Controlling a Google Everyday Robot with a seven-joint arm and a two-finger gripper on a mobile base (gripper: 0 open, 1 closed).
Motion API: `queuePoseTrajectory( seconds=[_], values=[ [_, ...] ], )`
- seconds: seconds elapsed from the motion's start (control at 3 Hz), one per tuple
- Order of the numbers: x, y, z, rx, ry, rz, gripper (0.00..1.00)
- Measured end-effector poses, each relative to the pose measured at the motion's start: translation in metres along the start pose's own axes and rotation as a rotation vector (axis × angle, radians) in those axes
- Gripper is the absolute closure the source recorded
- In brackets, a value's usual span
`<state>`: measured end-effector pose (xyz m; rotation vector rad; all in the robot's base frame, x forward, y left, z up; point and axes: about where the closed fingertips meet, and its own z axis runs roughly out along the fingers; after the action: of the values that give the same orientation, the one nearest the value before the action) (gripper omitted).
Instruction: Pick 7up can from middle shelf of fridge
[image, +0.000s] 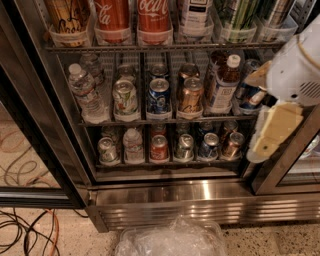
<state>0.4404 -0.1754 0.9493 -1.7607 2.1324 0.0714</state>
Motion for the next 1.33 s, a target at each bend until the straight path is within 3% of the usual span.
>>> queuePoseTrajectory(
  seconds=[0.33, 1.0, 1.33],
  values=[
    [-0.029, 0.009, 0.03, -0.048, -0.115, -0.009, 0.0],
    [-0.037, 0.011, 0.035, -0.043, -0.132, 0.005, 0.0],
    [-0.067, 0.026, 0.052, -0.04, -0.21, 0.021, 0.0]
  ],
)
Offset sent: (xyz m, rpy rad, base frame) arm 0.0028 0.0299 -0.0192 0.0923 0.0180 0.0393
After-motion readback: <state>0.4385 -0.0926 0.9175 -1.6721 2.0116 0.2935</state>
